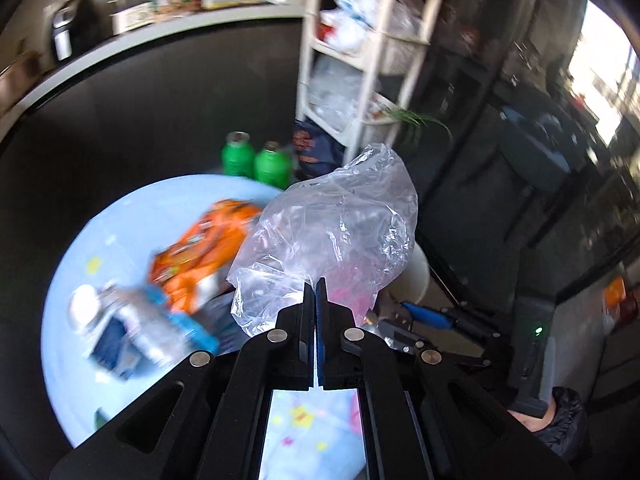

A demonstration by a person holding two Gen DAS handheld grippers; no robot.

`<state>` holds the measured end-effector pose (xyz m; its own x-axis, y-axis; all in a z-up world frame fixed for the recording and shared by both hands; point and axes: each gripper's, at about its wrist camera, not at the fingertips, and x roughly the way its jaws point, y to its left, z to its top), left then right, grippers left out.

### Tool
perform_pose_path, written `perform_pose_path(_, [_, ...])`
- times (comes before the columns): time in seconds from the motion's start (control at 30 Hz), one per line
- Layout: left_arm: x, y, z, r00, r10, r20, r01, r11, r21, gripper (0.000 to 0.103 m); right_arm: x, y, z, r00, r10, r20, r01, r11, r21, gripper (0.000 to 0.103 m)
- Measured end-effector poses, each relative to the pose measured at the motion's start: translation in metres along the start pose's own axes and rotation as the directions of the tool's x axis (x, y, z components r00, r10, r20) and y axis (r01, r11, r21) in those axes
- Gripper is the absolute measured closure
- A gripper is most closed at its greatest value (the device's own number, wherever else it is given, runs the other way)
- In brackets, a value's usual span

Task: Collect trash
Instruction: 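Grasp the clear plastic bag with the left tool while the right tool carries the brown wrapper to the bucket, then open the right tool over the white bucket while the left tool lowers the plastic bag into it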

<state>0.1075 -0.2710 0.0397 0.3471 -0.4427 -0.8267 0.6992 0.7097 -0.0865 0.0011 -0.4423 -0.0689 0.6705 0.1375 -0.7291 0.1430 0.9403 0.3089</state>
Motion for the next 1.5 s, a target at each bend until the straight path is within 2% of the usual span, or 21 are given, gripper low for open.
perform_pose_path(0.1, [0.049,-0.038,0.022,0.997,-0.003,-0.071,0.008,0.997,0.08,0.102,0.003,-0.041,0.001,0.999,-0.053,-0.006,0.053,0.997,0.052,0.07])
perform_pose_path(0.17, [0.081,-0.059,0.03,0.995,0.037,-0.097,-0.023,0.991,0.134,0.102,0.011,-0.065,-0.001,0.995,-0.096,-0.017,0.097,0.993,0.074,0.07])
perform_pose_path(0.23, [0.122,-0.076,0.034,0.985,0.06,-0.161,-0.032,0.985,0.169,0.102,0.025,-0.092,-0.004,0.991,-0.128,-0.039,0.131,0.987,0.094,0.07])
perform_pose_path(0.3, [0.157,-0.09,0.037,0.973,0.11,-0.204,-0.067,0.976,0.208,0.102,0.039,-0.109,-0.008,0.988,-0.143,-0.066,0.15,0.982,0.111,0.07])
perform_pose_path(0.4, [0.212,-0.105,0.034,0.942,0.196,-0.273,-0.115,0.951,0.286,0.103,0.063,-0.133,-0.014,0.986,-0.134,-0.104,0.147,0.98,0.137,0.07])
perform_pose_path(0.53, [0.255,-0.116,0.029,0.903,0.271,-0.334,-0.15,0.926,0.346,0.103,0.086,-0.148,-0.02,0.986,-0.101,-0.132,0.121,0.98,0.157,0.07])
perform_pose_path(0.63, [0.275,-0.126,0.027,0.88,0.316,-0.354,-0.162,0.901,0.402,0.102,0.099,-0.151,-0.019,0.985,-0.093,-0.148,0.116,0.981,0.157,0.07])
perform_pose_path(0.8, [0.298,-0.13,0.027,0.855,0.357,-0.376,-0.173,0.881,0.441,0.102,0.112,-0.159,-0.017,0.985,-0.073,-0.158,0.099,0.981,0.167,0.069])
perform_pose_path(0.93, [0.301,-0.135,0.029,0.85,0.368,-0.377,-0.182,0.877,0.445,0.102,0.117,-0.16,-0.017,0.986,-0.069,-0.153,0.091,0.985,0.144,0.068])
perform_pose_path(1.0, [0.299,-0.134,0.032,0.853,0.377,-0.362,-0.197,0.874,0.444,0.101,0.116,-0.161,-0.018,0.987,-0.068,-0.148,0.089,0.987,0.136,0.063])
perform_pose_path(1.1, [0.292,-0.128,0.037,0.868,0.358,-0.343,-0.2,0.885,0.42,0.093,0.111,-0.159,-0.02,0.989,-0.071,-0.126,0.086,0.989,0.121,0.045])
perform_pose_path(1.17, [0.288,-0.126,0.042,0.877,0.353,-0.327,-0.21,0.892,0.401,0.089,0.106,-0.16,-0.021,0.993,-0.058,-0.107,0.072,0.989,0.13,0.043])
perform_pose_path(1.23, [0.284,-0.126,0.045,0.883,0.351,-0.312,-0.219,0.895,0.389,0.075,0.104,-0.162,-0.022,0.994,-0.043,-0.103,0.058,0.987,0.147,0.042])
perform_pose_path(1.27, [0.283,-0.127,0.046,0.886,0.348,-0.307,-0.219,0.896,0.385,0.074,0.102,-0.162,-0.022,0.994,-0.045,-0.099,0.06,0.987,0.149,0.04])
perform_pose_path(1.43, [0.274,-0.136,0.048,0.893,0.369,-0.256,-0.249,0.881,0.403,0.048,0.095,-0.161,-0.022,0.997,-0.022,-0.078,0.035,0.986,0.161,0.031])
perform_pose_path(1.5, [0.27,-0.136,0.05,0.895,0.38,-0.236,-0.267,0.877,0.399,0.042,0.092,-0.16,-0.022,0.998,-0.016,-0.067,0.027,0.986,0.163,0.02])
